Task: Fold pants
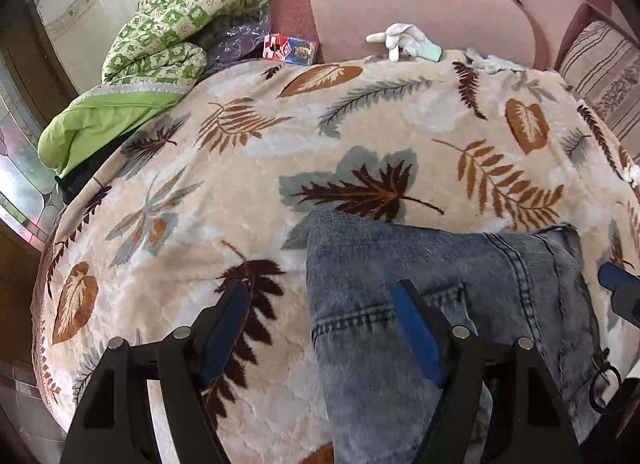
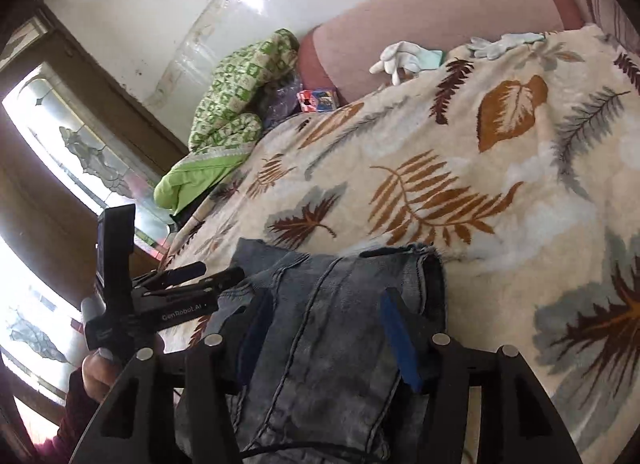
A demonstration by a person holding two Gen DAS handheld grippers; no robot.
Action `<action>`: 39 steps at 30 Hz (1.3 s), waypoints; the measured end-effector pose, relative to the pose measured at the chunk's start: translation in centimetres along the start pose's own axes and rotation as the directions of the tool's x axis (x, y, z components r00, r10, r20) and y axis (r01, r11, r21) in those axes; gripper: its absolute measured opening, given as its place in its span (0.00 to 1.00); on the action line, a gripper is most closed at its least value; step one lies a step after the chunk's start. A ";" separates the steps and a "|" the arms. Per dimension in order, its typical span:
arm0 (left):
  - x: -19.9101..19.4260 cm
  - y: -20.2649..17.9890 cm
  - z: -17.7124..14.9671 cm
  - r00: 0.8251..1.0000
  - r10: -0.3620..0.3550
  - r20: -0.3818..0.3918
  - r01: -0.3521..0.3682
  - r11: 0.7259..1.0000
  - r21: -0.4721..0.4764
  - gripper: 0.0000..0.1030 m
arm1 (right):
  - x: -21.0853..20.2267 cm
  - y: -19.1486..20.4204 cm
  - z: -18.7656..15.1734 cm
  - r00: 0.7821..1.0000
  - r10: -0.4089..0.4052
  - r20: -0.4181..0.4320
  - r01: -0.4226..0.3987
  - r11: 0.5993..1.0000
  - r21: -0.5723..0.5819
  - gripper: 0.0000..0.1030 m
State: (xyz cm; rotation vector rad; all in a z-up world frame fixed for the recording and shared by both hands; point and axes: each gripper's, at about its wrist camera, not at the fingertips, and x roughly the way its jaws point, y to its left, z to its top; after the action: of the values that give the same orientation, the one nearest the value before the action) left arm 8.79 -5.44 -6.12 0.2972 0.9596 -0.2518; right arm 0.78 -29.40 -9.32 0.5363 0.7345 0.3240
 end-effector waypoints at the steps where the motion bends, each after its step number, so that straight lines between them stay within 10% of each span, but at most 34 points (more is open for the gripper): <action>1: -0.9 -0.1 -0.8 1.000 -0.019 0.007 0.019 1.000 0.017 0.74 | -0.7 0.6 -0.3 1.000 0.015 0.004 -0.015 1.000 -0.016 0.58; 6: -3.0 -1.6 -6.1 0.998 -0.063 -0.004 0.063 0.993 0.100 0.74 | -2.4 3.5 -3.4 1.000 0.018 -0.013 -0.019 0.993 -0.121 0.58; 10: -2.1 -3.7 -9.8 0.998 0.021 0.055 -0.032 0.977 0.211 0.75 | 1.1 3.8 -7.3 0.978 -0.099 -0.185 0.069 0.984 -0.162 0.58; 16: -2.8 -1.1 -8.2 0.997 -0.073 0.016 0.072 0.994 0.084 0.75 | 0.2 3.3 -7.3 0.986 -0.070 -0.148 0.048 0.989 -0.143 0.58; 25: -3.7 0.5 -5.8 0.992 -0.033 0.118 0.031 0.999 0.014 0.80 | -3.2 0.0 -5.0 0.997 0.025 0.068 -0.027 0.999 0.041 0.58; 35: 5.3 -1.0 -1.0 0.992 -0.028 -0.124 0.031 0.999 0.020 0.87 | 1.8 1.8 -0.4 0.999 -0.044 0.000 0.044 0.999 -0.028 0.58; 39: 6.3 0.2 -1.9 0.992 -0.077 -0.097 0.075 0.997 -0.016 1.00 | 5.6 -0.6 -1.1 0.990 -0.089 -0.112 0.091 0.996 0.016 0.62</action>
State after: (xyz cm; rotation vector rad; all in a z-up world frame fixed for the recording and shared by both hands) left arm 10.88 -5.07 -12.33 0.2633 1.0696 -0.3030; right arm 3.97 -26.96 -13.36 0.5067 0.8678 0.2635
